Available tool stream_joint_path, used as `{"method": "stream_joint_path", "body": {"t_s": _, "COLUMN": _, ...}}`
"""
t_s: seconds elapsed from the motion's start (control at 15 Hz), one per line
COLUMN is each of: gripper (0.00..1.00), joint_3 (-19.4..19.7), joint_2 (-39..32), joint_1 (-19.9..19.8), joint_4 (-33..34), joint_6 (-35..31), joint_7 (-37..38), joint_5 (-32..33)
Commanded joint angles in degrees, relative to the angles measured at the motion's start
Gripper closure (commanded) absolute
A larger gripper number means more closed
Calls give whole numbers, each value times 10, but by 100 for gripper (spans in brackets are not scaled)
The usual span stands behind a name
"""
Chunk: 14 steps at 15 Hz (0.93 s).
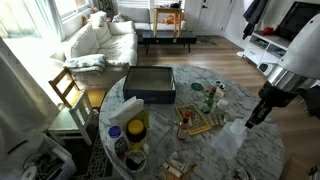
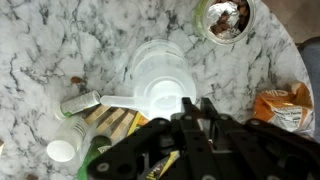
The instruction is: Remove some content from the coffee can and put them in the measuring cup, remove the measuring cup from the upside down positioned frost cold cup top, flip the frost cold cup to position it upright on the table
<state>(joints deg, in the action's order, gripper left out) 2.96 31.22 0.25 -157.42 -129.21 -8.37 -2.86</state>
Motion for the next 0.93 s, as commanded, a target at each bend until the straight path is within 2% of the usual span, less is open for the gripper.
{"method": "stream_joint_path", "body": {"t_s": 0.0, "gripper": 97, "joint_3": -2, "joint_2": -25, "joint_1": -8, "joint_4": 1, "joint_6": -16, "joint_7": 3, "joint_5": 20}}
{"method": "stream_joint_path", "body": {"t_s": 0.4, "gripper": 97, "joint_3": -2, "joint_2": -36, "joint_1": -12, "joint_4": 1, "joint_6": -45, "joint_7": 8, "joint_5": 30}}
{"method": "stream_joint_path", "body": {"t_s": 0.6, "gripper": 91, "joint_3": -2, "joint_2": -39, "joint_1": -13, "joint_4": 1, "joint_6": -55, "joint_7": 8, "joint_5": 31}}
{"method": "stream_joint_path", "body": {"t_s": 0.67, "gripper": 86, "joint_3": -2, "joint_2": -40, "joint_1": -14, "joint_4": 1, "joint_6": -57, "joint_7": 10, "joint_5": 32}}
{"method": "stream_joint_path", "body": {"t_s": 0.73, "gripper": 61, "joint_3": -2, "joint_2": -40, "joint_1": -14, "joint_4": 1, "joint_6": -58, "joint_7": 9, "joint_5": 31}}
{"method": "stream_joint_path", "body": {"t_s": 0.87, "gripper": 57, "joint_3": -1, "joint_2": -38, "joint_1": -14, "joint_4": 1, "joint_6": -57, "joint_7": 8, "joint_5": 31}}
